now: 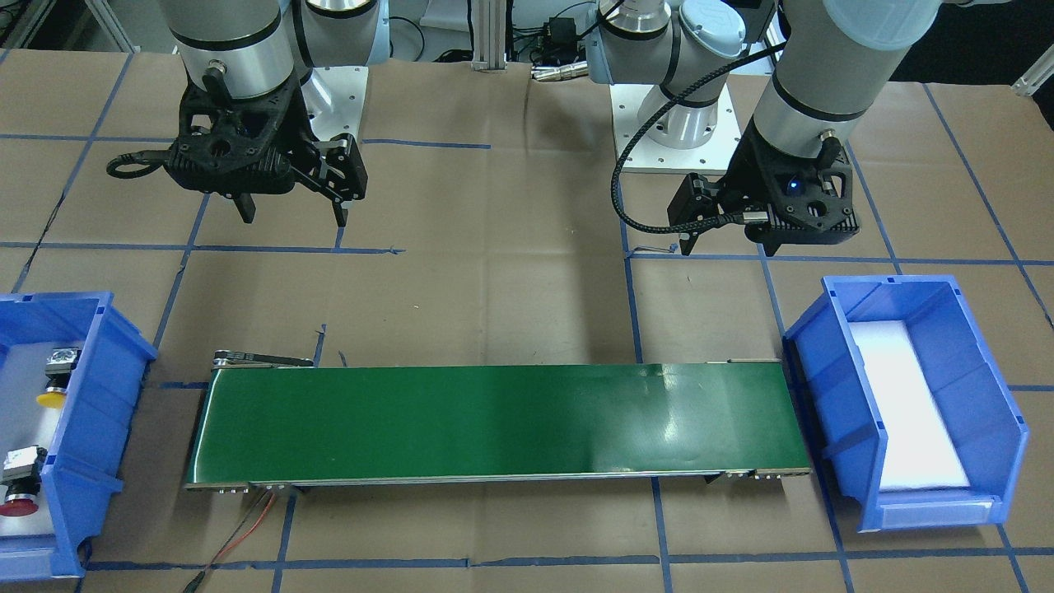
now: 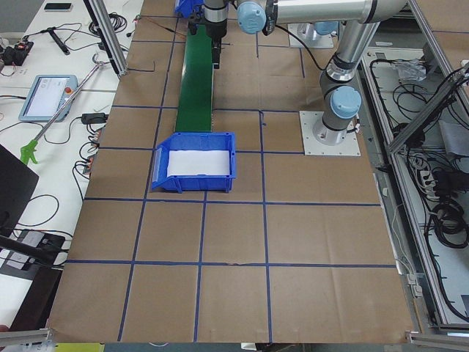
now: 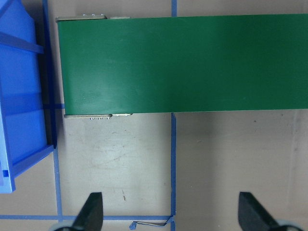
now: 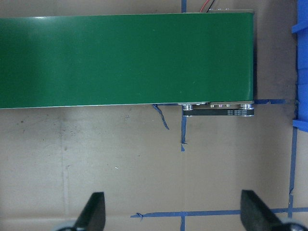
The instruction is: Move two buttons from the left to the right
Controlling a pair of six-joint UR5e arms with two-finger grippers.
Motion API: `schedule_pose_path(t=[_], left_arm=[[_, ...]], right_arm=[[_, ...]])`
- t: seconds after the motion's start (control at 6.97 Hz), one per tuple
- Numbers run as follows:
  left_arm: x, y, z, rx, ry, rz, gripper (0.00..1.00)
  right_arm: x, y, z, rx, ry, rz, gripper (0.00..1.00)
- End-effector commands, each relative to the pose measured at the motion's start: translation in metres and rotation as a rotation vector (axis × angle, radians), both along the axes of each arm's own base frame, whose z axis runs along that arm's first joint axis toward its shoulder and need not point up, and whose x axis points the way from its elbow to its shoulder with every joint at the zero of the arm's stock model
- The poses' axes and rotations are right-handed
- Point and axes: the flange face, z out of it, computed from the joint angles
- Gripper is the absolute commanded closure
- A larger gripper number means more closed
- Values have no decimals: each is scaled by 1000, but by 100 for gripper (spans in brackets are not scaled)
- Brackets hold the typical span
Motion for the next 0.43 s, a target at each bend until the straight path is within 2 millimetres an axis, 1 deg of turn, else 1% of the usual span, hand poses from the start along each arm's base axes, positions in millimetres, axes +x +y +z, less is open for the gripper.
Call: schedule_pose_path(t=[0.0, 0.29], left_arm=[[0, 0, 0, 0, 0, 0, 0], [0, 0, 0, 0, 0, 0, 0]], right_arm=[[0, 0, 0, -3, -2, 1, 0], [1, -1, 0, -4, -5, 1, 0]])
